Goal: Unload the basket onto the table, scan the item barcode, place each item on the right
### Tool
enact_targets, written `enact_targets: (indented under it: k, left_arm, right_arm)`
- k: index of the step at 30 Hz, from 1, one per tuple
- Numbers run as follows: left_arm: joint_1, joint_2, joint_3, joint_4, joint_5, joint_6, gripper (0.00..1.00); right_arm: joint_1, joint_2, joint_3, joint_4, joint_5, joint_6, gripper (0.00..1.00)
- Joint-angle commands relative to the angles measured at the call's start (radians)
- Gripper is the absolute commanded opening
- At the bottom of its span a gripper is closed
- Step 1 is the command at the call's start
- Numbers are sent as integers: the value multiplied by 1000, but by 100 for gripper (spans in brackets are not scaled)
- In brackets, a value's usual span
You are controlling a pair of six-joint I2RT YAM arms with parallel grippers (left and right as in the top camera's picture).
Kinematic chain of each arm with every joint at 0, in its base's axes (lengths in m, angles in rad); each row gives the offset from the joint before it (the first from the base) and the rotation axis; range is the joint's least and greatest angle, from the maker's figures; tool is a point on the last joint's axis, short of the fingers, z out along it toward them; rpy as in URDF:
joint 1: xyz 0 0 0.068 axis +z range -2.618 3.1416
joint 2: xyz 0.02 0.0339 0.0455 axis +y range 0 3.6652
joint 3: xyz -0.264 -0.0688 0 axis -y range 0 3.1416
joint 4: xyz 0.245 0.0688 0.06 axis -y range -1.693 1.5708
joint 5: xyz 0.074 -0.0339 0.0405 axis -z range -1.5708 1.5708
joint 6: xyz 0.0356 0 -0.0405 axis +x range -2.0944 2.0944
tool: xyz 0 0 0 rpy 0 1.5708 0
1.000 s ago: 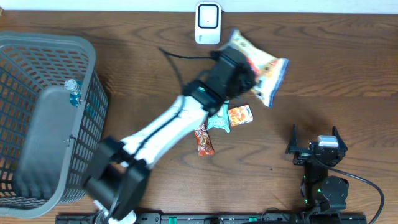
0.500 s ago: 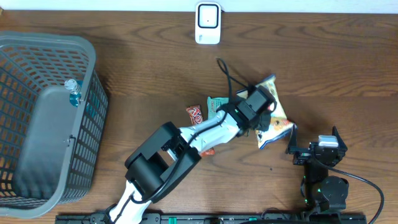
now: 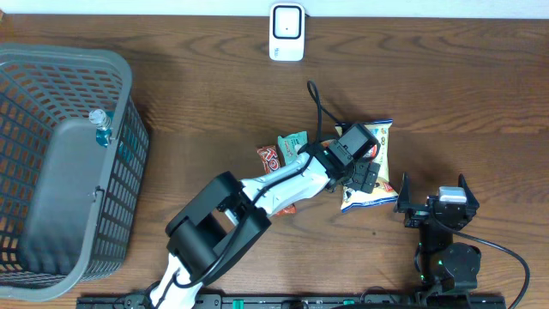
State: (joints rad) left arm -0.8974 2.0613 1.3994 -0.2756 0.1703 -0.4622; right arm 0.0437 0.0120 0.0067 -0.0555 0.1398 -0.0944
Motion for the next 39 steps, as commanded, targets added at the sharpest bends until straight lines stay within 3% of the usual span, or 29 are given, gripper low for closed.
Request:
enact_targets:
  k: [1, 8, 13, 18, 25, 30, 32, 34, 39]
  left_arm:
    - [13, -149, 7, -1, -11, 25, 97]
    - [93, -411, 7, -94, -325, 25, 98]
    - [179, -589, 7, -124, -375, 77, 100]
    - [331, -783, 7, -120, -484, 55, 98]
    - [706, -963, 7, -149, -539, 0, 98]
    - [972, -943, 7, -366, -534, -214, 98]
    - [1058, -910, 7, -466, -491, -231, 98]
    - [1115, -872, 7, -532, -419, -188, 98]
    - [1154, -779, 7, -550, -251, 210, 98]
  right_arm:
    - [5, -5, -1, -2, 12, 12, 99]
    - [5, -5, -1, -2, 12, 11, 99]
    - [5, -5, -1, -2, 11, 12, 99]
    - [5, -5, -1, -2, 11, 12, 99]
    - [5, -5, -1, -2, 11, 11, 99]
    - [5, -5, -1, -2, 12, 11, 99]
    - [5, -5, -1, -2, 11, 11, 99]
    - [5, -5, -1, -2, 11, 11, 99]
    - [5, -5, -1, -2, 11, 11, 99]
